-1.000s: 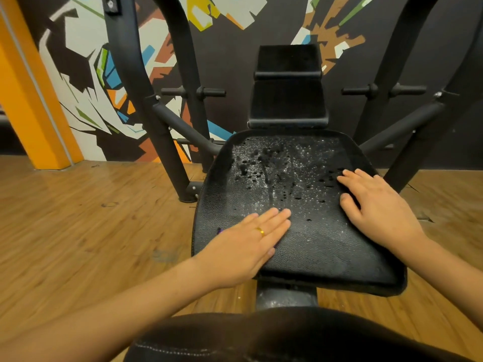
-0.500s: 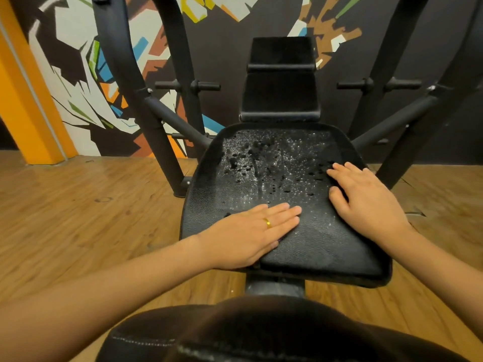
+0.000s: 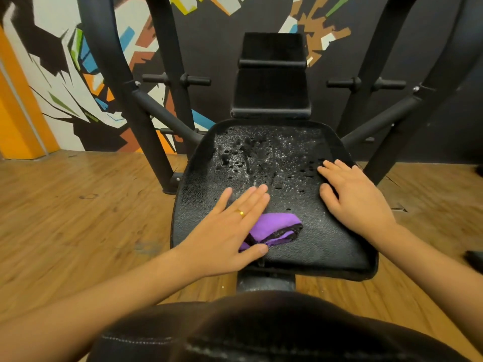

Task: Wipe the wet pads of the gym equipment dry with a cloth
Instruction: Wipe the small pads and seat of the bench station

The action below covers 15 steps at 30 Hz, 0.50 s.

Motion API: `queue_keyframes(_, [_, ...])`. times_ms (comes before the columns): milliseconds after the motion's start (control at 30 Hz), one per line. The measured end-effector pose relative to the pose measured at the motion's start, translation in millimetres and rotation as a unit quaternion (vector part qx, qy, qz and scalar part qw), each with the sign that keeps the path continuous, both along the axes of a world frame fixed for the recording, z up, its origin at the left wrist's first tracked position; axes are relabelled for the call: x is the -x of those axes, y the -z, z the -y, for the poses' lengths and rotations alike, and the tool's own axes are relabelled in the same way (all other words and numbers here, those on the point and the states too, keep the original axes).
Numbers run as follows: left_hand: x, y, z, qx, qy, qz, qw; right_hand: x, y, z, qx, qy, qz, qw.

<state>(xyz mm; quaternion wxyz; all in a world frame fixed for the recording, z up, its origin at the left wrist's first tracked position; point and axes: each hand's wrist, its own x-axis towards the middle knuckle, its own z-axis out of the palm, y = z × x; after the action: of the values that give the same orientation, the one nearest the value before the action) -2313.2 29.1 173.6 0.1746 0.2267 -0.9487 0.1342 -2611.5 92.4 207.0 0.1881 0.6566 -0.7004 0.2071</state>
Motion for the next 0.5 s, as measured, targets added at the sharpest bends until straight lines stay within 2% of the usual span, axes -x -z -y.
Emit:
queue_keyframes(67, [-17.6,9.6,1.1,-0.013,-0.034,-0.018,0.999,-2.4,-1.9,-6.7,0.066,-0.042,-0.052,0.996])
queue_keyframes(167, [-38.3,19.5,4.3,-0.018,-0.105,-0.040,0.993,-25.4,-5.8,-26.6,0.159,-0.191,-0.095,0.964])
queue_keyframes(234, [-40.9,22.4,4.2,-0.016,-0.129,-0.047,0.990,-54.3,-6.1,-36.6,0.118,-0.307,-0.095,0.940])
queue_keyframes(300, [-39.5,23.8,4.0,-0.021,-0.132,-0.062,0.989,-79.4,-2.0,-36.6,0.032,-0.370,-0.133,0.919])
queue_keyframes(401, [-43.8,26.7,6.0,-0.001,-0.148,-0.071,0.986,-88.6,15.2,-22.9,-0.053,-0.374,-0.193,0.905])
queue_keyframes(501, [-46.6,30.8,8.4,0.022,-0.164,-0.064,0.984,-86.4,29.8,-12.3,-0.077,-0.367,-0.221,0.900])
